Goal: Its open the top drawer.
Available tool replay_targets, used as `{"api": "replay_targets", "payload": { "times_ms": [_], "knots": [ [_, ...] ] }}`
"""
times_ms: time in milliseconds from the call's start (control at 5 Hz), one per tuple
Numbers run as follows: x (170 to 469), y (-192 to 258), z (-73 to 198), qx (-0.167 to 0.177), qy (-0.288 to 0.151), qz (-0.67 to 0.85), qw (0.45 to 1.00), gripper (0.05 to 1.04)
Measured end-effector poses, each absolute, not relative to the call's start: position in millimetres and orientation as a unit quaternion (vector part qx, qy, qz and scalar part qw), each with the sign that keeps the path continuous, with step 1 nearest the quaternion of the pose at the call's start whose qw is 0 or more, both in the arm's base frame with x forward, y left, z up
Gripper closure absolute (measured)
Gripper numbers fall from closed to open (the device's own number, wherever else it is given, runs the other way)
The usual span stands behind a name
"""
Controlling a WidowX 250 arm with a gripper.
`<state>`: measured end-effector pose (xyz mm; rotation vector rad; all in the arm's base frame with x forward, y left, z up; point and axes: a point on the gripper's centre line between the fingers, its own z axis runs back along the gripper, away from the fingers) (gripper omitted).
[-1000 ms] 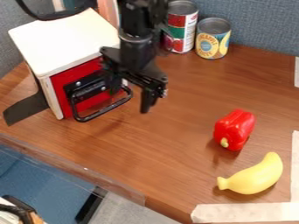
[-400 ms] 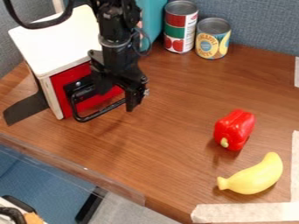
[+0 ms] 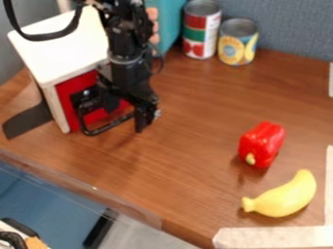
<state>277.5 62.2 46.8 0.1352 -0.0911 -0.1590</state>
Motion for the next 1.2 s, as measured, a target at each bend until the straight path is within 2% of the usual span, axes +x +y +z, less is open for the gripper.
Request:
{"api": "replay_targets", "payload": {
  "times_ms": [400,800,1000,1200],
  "knots": [
    [275,64,27,0.080,-0.015,-0.086,0.993,0.122],
    [273,60,25,0.083,-0.012,-0.086,0.993,0.705],
    [271,56,25,0.087,-0.004,-0.107,0.990,0.867],
    [269,52,23,0.086,0.003,-0.117,0.989,0.892]
  ]
}}
